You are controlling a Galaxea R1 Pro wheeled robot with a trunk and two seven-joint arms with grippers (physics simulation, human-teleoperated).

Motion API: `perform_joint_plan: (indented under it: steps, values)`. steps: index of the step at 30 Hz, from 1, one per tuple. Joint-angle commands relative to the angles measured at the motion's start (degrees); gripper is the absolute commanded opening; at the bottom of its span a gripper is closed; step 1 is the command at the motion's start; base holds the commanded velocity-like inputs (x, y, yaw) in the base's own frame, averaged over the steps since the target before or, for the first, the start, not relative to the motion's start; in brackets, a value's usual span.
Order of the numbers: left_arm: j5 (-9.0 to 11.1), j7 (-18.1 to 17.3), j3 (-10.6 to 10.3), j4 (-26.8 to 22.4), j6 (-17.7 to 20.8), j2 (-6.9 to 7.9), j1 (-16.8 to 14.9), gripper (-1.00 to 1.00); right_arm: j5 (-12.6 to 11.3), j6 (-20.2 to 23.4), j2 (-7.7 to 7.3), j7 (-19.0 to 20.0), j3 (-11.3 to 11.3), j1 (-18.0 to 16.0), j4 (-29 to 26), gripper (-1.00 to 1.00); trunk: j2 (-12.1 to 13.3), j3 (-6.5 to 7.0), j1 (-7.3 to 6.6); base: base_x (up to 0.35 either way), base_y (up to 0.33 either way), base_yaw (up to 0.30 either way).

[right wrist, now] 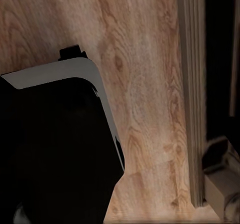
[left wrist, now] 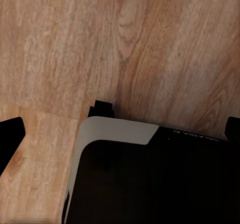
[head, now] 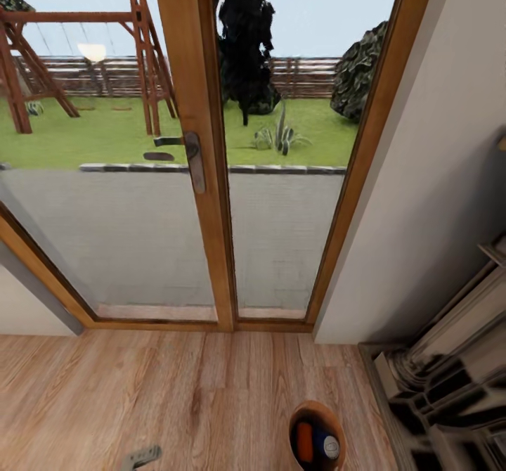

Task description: Put the three can of soda from the living room inside the tash can in the kitchen.

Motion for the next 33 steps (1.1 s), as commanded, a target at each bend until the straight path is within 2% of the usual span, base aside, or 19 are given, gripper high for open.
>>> perform_joint_plan:
  steps: [1,18,33]
  values:
    - [0.0,0.0,0.0,0.0,0.0,-0.02,0.1,1.0,0.0,0.0,0.01,0.0,0.0,0.1,0.0,1.0,0.4,0.19,-0.22,0.0,0.0,0.0]
    - [-0.1,0.0,0.0,0.0,0.0,-0.14,0.4,1.0,-0.4,0.0,-0.24,0.2,0.0,0.8,1.8,1.0,7.2,3.24,-3.96,0.0,0.0,0.0]
    - [-0.1,-0.1,-0.1,0.0,0.0,-0.22,1.2,1.0,0.2,0.0,-0.25,0.3,0.1,1.2,4.0,1.0,7.2,3.24,-3.96,0.0,0.0,0.0]
